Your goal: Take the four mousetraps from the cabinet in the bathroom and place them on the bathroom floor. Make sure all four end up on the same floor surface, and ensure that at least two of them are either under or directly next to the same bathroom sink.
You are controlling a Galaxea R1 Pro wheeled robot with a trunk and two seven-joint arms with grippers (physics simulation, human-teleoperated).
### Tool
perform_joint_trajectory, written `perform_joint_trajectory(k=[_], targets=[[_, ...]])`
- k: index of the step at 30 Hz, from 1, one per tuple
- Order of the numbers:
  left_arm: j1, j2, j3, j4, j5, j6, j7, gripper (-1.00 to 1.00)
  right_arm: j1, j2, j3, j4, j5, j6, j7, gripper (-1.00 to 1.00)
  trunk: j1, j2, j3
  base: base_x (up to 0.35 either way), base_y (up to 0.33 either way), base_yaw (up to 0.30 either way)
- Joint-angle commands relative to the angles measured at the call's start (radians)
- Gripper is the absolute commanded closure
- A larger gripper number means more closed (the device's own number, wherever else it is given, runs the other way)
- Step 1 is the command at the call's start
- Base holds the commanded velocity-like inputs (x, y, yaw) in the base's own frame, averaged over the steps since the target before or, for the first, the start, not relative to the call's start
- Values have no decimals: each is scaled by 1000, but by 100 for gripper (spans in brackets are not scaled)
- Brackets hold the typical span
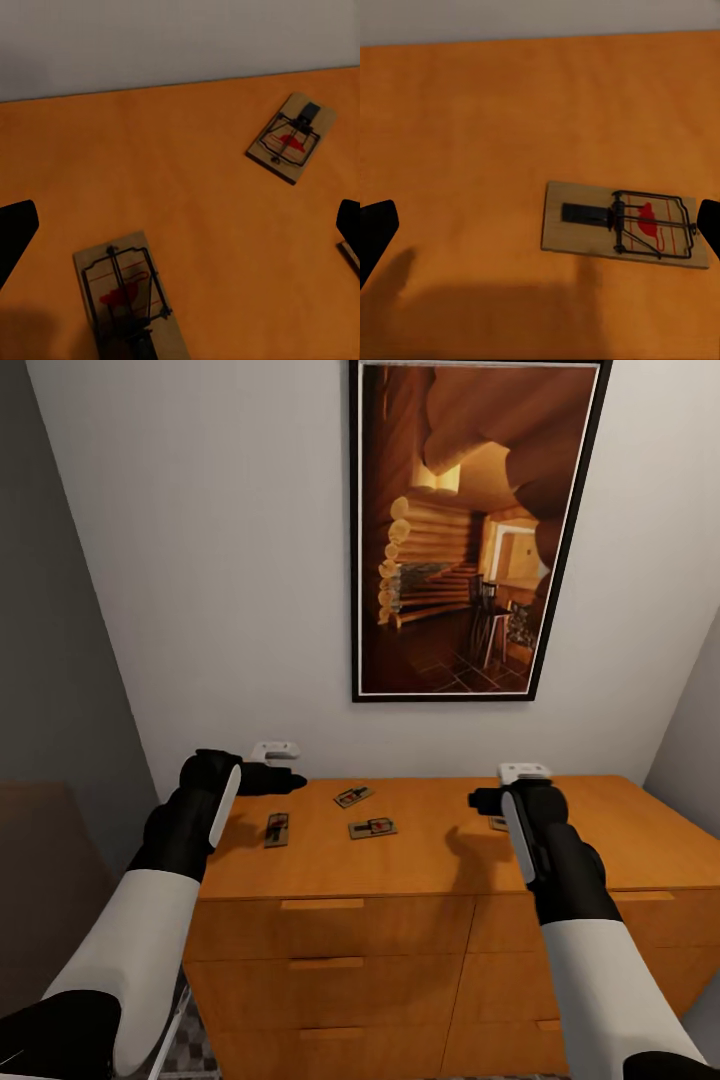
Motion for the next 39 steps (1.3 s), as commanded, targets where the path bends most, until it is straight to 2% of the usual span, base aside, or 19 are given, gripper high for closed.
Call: perform_joint_trajectory(k=[1, 8, 9, 13, 23, 32, 39], targets=[[-1, 0, 1, 1, -8, 3, -8, -100, -1, 4, -1, -1, 5, 4, 2, -100, 0, -1, -1, 0, 0, 0], [-1, 3, 2, 14, -5, 3, -5, -100, -1, 75, 0, 0, 3, 4, 7, -100, 0, -1, -1, 0, 0, 0], [-1, 4, 3, 18, -5, 4, -4, -100, -1, 93, 1, 0, 4, 4, 7, -100, 0, -1, -1, 0, 0, 0], [-1, 6, 3, 22, -6, 5, -5, -100, -1, 114, 6, 0, 5, 4, 9, -100, 0, -1, -1, 0, 0, 0], [-1, 9, 3, 33, -6, 5, -5, -100, -1, 128, 79, -14, 13, 4, 6, -100, 0, -1, -1, 0, 0, 0], [-1, 10, 3, 39, -8, 5, -6, -100, -1, 133, 93, -33, 16, 4, -8, -100, 0, -1, -1, 0, 0, 0], [-1, 10, 4, 38, -9, 4, -6, -100, -1, 138, 92, -81, 14, 4, -78, -100, 0, -1, 0, 0, 0, 35]])
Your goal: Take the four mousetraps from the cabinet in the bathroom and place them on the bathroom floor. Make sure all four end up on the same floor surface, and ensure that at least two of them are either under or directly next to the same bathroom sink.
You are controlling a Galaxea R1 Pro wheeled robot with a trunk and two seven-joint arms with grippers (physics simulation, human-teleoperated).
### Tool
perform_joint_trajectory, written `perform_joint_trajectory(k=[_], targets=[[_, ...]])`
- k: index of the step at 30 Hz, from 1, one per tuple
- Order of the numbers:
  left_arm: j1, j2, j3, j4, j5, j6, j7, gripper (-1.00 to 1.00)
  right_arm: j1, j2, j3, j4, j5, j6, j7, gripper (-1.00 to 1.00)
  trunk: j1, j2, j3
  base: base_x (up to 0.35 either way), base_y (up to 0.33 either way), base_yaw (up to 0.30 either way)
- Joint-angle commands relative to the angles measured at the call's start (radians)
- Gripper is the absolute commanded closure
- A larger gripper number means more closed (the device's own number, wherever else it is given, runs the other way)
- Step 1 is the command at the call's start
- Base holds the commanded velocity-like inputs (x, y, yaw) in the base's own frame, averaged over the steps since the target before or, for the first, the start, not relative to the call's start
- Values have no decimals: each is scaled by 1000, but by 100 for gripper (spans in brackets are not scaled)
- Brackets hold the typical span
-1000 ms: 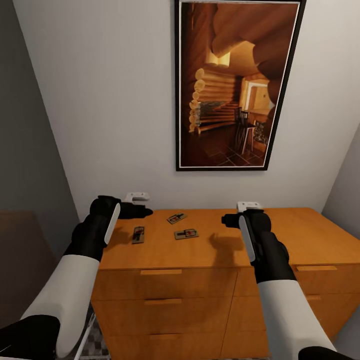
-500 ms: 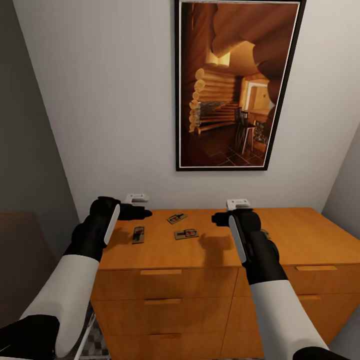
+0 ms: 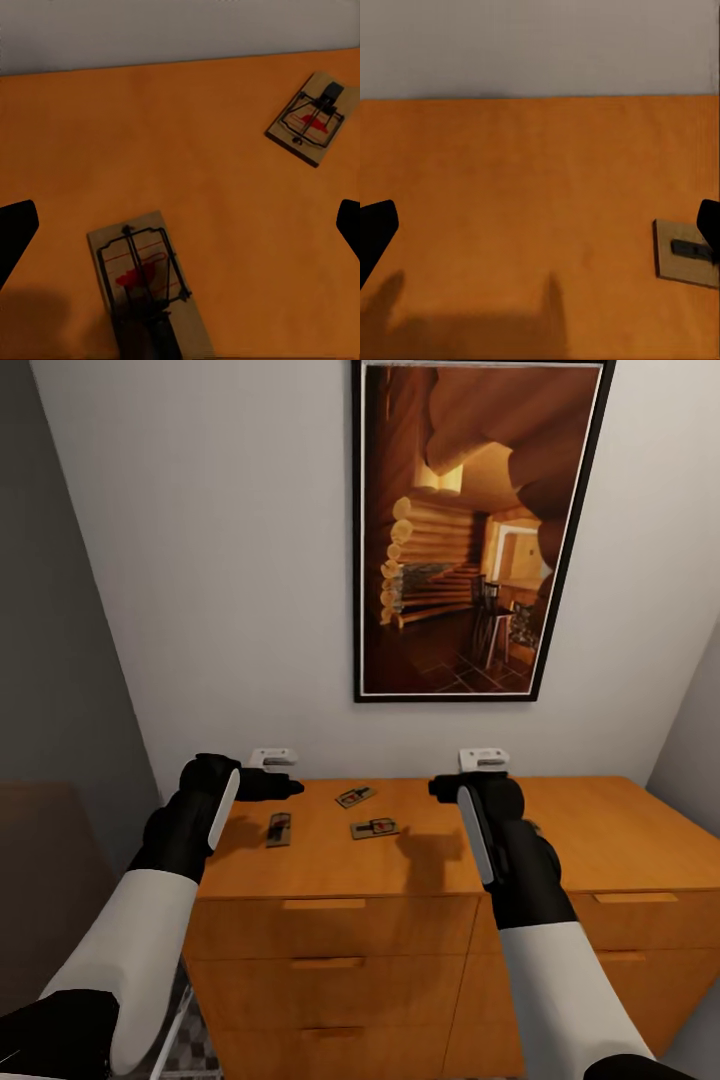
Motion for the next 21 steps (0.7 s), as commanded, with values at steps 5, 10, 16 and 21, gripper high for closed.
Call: perform_joint_trajectory(k=[5, 10, 16, 21], targets=[[-1, 0, 0, -1, -9, 3, -6, -100, -1, 1, 0, -8, 3, 6, -14, -100, 0, -1, 0, 0, 0, 202], [-1, 0, 0, -2, -9, 3, -6, -100, -1, 2, -1, -10, 0, 6, -20, -100, 0, -1, 1, 0, 0, 265], [-1, 0, 1, -1, -9, 3, -4, -100, -1, 2, -1, -10, -6, 6, -21, -100, 0, -1, 1, 0, 0, 285], [-1, 0, 1, -1, -9, 3, -4, -100, -1, 2, -1, -10, -9, 6, -22, -100, 0, -1, 1, 0, 0, 291]])
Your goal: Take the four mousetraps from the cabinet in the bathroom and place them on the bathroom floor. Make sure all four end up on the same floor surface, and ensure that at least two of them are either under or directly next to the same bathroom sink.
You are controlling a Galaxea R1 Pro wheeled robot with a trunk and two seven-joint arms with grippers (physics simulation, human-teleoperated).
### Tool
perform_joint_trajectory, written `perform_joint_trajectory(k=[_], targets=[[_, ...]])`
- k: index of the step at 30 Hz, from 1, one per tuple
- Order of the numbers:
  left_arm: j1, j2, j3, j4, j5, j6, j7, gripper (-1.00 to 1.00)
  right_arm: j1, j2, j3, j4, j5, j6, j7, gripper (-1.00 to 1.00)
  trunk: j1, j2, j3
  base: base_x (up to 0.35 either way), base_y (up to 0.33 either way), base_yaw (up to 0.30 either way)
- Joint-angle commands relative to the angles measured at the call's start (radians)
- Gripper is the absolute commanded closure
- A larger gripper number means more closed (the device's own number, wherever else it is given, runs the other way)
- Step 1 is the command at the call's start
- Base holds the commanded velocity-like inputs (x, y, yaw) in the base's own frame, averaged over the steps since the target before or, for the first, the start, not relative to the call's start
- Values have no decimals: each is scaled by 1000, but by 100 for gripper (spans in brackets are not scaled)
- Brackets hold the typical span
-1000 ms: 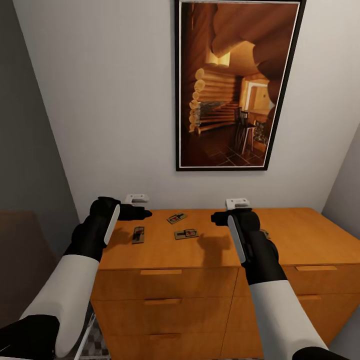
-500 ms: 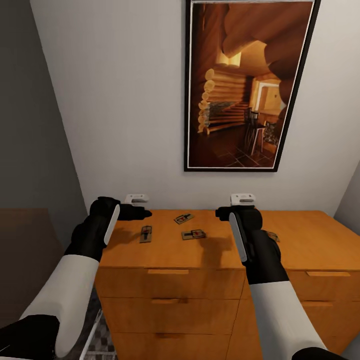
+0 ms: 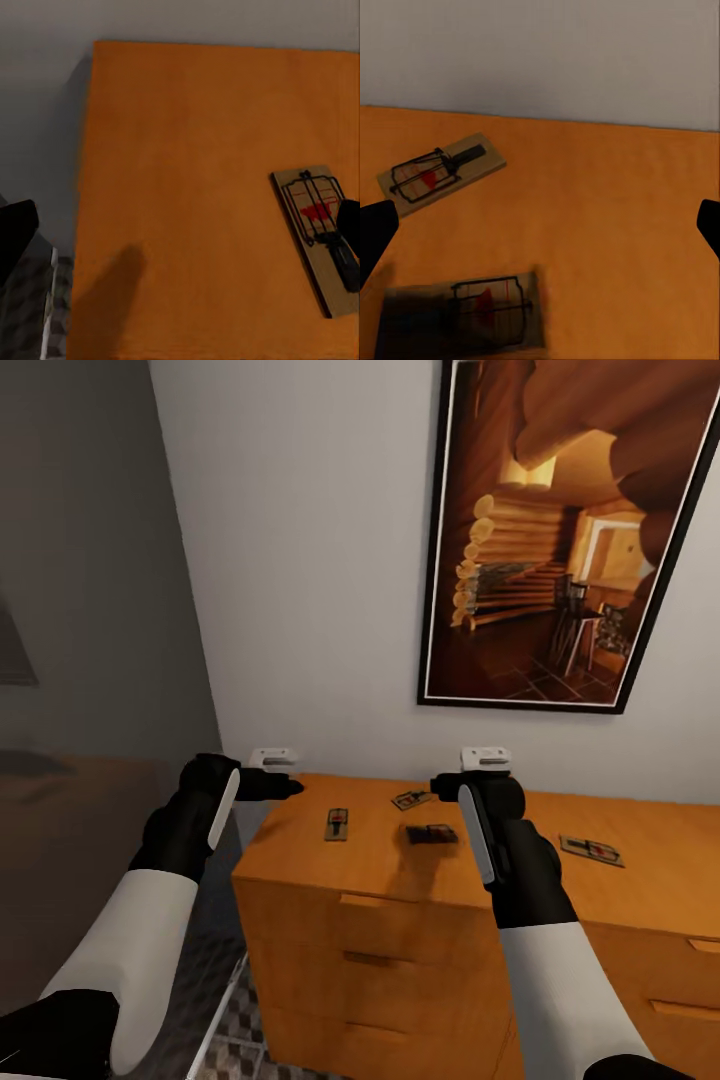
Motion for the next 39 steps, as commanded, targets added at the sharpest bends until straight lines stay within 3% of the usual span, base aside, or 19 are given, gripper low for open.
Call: perform_joint_trajectory(k=[1, 9, 18, 24, 32, 36, 38, 39], targets=[[-1, -1, 0, 0, -9, 3, -7, -100, -1, 0, 1, -1, 3, 6, 0, -100, 0, -1, -1, 0, 0, 292], [-1, -3, -1, 0, -6, 3, -9, -100, -1, 0, 1, -1, 4, 6, 0, -100, 0, -1, -1, 0, 0, 253], [-1, -11, -4, 0, -3, 4, -20, -100, -1, 0, 2, 6, 4, 6, 0, -100, 0, -1, -1, 0, 0, 59], [-1, -44, -24, 0, 0, 4, -41, -100, -1, -1, 5, 9, 1, 6, 1, -100, 0, -1, -1, 0, 0, 8], [-2, -128, -83, -2, 7, 6, -108, -100, -1, -2, 1, 21, -4, 6, 5, -100, 0, -1, -1, 0, 0, 2], [-2, -132, -125, -8, 44, 7, -149, -100, -1, -2, -1, 41, -5, 6, 6, -100, 0, -1, -1, 0, 0, 0], [-2, -132, -147, -11, 82, 7, -164, -100, -1, -3, -2, 52, -5, 6, 6, -100, 0, -1, -1, 0, 0, 0], [-2, -132, -170, -13, 127, 7, -173, -100, -1, -4, -3, 64, -6, 6, 6, -100, 0, -1, -1, 0, 0, 0]])
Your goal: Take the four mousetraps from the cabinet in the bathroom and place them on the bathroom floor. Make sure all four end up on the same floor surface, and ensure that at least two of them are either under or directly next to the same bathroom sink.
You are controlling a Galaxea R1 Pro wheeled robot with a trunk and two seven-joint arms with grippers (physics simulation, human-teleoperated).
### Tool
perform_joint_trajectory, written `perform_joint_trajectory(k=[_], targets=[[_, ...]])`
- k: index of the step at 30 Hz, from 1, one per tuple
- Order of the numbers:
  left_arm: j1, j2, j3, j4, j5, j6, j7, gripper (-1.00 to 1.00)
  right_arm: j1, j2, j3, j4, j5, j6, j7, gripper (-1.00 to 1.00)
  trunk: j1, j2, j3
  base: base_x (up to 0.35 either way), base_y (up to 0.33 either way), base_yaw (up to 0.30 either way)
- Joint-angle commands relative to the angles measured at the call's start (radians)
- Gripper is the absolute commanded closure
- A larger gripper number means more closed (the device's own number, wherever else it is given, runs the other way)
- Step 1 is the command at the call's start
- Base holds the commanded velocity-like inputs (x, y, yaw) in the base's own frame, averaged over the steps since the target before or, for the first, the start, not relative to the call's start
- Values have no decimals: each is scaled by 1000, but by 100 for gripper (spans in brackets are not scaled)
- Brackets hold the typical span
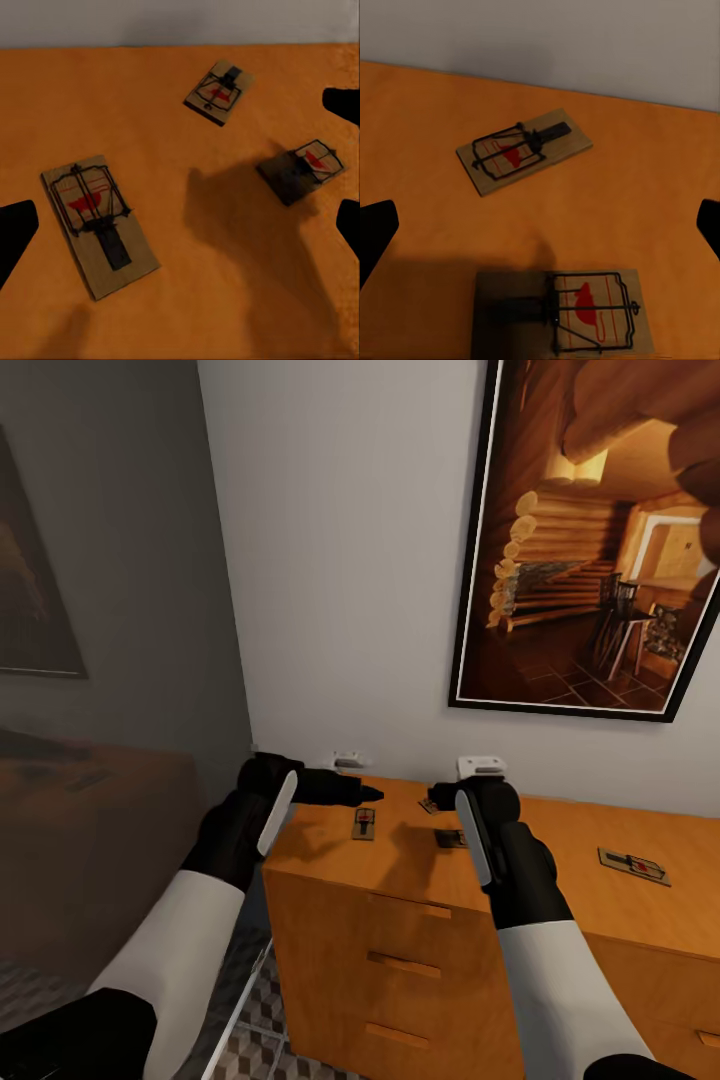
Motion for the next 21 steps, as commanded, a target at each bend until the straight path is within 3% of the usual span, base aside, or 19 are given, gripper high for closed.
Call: perform_joint_trajectory(k=[1, 4, 8, 21], targets=[[-1, 0, -12, -1, 25, 5, -2, -100, -1, 0, 1, 6, 3, 5, 0, -100, 0, -1, -1, 0, 0, 0], [-1, 0, -46, -3, 82, 5, -7, -100, -1, -1, 0, 22, 3, 5, -1, -100, 0, -1, -1, 0, 0, 0], [-1, 0, -77, -4, 121, 4, -10, -100, -1, 0, 0, 35, 4, 5, -1, -100, 0, -1, -1, 0, 0, 0], [-1, 0, -98, -5, 144, 4, 15, -100, -1, 3, 4, 40, 21, 5, -9, -100, 0, -1, -1, 0, 0, 2]])
